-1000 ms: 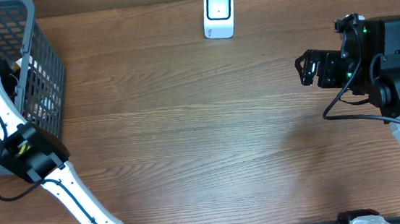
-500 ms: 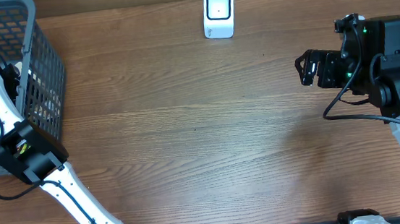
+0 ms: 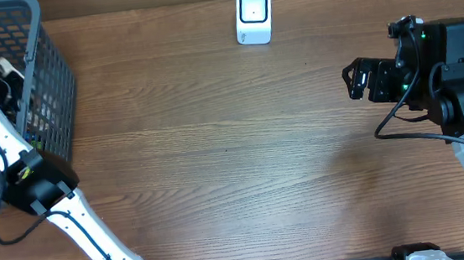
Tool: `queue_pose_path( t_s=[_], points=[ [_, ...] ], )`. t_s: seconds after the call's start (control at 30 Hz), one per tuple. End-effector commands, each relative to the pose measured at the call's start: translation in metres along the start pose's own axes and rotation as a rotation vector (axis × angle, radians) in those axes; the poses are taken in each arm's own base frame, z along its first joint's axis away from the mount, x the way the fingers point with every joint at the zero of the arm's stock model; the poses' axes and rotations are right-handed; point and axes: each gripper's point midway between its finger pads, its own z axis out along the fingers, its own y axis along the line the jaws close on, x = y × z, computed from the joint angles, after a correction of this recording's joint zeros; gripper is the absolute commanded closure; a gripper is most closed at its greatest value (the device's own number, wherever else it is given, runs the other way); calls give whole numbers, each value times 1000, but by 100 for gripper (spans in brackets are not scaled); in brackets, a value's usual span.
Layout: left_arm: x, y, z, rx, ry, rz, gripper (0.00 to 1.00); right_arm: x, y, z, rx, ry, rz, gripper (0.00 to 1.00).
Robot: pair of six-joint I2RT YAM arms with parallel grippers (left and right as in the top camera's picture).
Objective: Scan the item barcode
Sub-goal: 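Grasp the clear cookie bag with the left gripper and lift it, then place the cookie bag on the table center and release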
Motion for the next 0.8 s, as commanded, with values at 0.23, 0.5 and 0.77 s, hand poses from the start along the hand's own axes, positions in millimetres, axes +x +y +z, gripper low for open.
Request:
queue_pose_path(
  t_s=[0.23, 0.5, 0.77],
  points=[
    [31, -58, -254, 84, -523, 102, 96, -5, 5, -5, -14, -16, -7, 0],
    [110, -174, -287, 270, -503, 383, 96, -7, 5, -5, -16, -23, -9, 0],
    [214, -261, -147, 170, -15, 641, 96, -7, 5, -5, -15, -23, -9, 0]
  ],
)
